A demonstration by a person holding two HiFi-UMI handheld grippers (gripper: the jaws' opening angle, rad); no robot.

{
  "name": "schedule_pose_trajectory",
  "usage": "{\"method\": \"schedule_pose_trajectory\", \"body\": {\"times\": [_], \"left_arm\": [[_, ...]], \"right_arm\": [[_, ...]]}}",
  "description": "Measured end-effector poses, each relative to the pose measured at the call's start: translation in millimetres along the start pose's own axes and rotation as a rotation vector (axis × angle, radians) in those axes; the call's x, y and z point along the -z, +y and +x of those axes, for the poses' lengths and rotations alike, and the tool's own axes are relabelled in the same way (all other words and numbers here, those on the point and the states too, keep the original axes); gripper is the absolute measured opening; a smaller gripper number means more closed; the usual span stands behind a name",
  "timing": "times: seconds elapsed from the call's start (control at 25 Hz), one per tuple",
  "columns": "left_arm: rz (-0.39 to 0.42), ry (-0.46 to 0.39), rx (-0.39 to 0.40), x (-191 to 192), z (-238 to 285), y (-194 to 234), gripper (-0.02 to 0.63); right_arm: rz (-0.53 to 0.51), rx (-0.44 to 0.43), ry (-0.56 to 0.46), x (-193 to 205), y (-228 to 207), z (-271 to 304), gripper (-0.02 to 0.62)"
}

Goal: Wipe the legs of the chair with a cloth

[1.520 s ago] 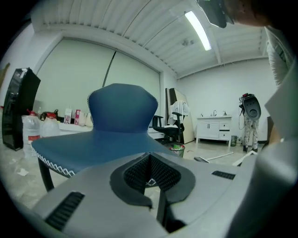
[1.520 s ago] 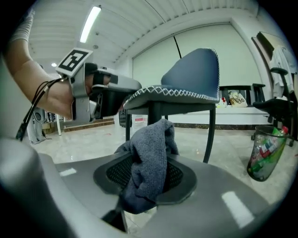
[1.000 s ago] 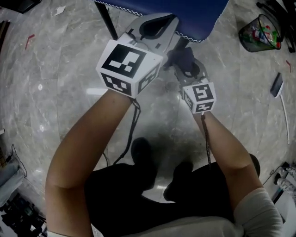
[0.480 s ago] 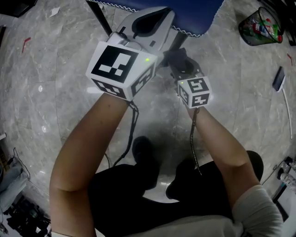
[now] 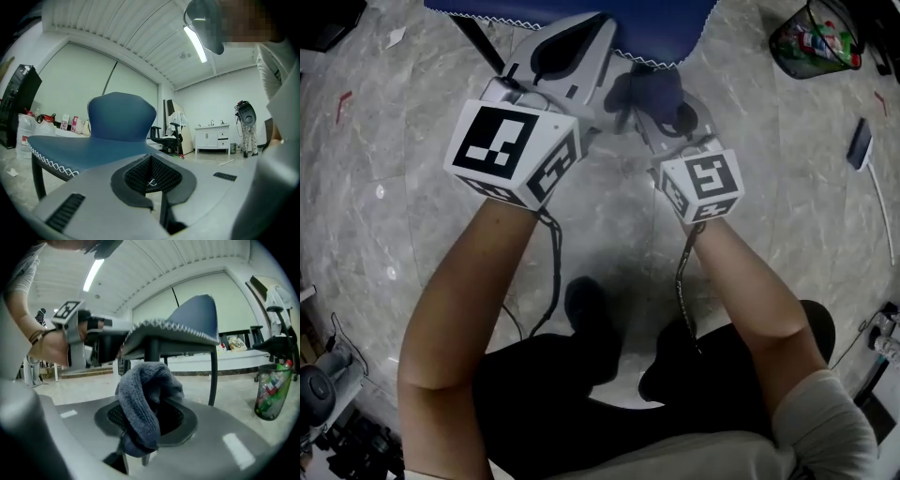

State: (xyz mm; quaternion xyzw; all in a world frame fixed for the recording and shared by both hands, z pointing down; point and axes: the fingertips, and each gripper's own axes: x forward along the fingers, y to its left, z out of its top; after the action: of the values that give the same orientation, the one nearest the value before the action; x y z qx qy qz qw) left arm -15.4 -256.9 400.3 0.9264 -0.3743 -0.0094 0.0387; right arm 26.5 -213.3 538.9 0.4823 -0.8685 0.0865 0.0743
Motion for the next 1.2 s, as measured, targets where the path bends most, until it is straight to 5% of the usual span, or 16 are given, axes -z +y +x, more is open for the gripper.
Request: {"method": "schedule_pose_trajectory", "body": {"times": [0.24,0.36,0.6,0.92,1.08,1.2], "left_arm": [[0.013,-0.007,0.002,-0.1,2.9,-1.8,0.005],[0.01,0.005,0.006,0.3,3.4,-2.5,0.005],[0.007,0.006,0.006,0.7,1.9,-0.7,0.005],[0.002,-0.004,0.013,-0.2,-1.3,0.3,0.005],[-0.001,-0.009,0.008,-0.9,0.2,-0.3,0.005],[0.008,-0.01,0.009,-0.2,2.9,-1.4,0.005]], "right_arm": [[0.067,-0.01,0.332,159.3,3.5,26.3,0.126],[0.057,-0.001,0.404,193.3,8.0,29.8,0.121],[0.005,-0.001,0.351,134.6,6.4,26.2,0.126],[-0.002,0.044,-0.068,-63.3,2.1,-12.3,0.126],[0.034,0.021,-0.043,-21.8,-3.1,-4.2,0.124],[0.091,0.012,0.162,76.0,-1.4,12.3,0.124]]}}
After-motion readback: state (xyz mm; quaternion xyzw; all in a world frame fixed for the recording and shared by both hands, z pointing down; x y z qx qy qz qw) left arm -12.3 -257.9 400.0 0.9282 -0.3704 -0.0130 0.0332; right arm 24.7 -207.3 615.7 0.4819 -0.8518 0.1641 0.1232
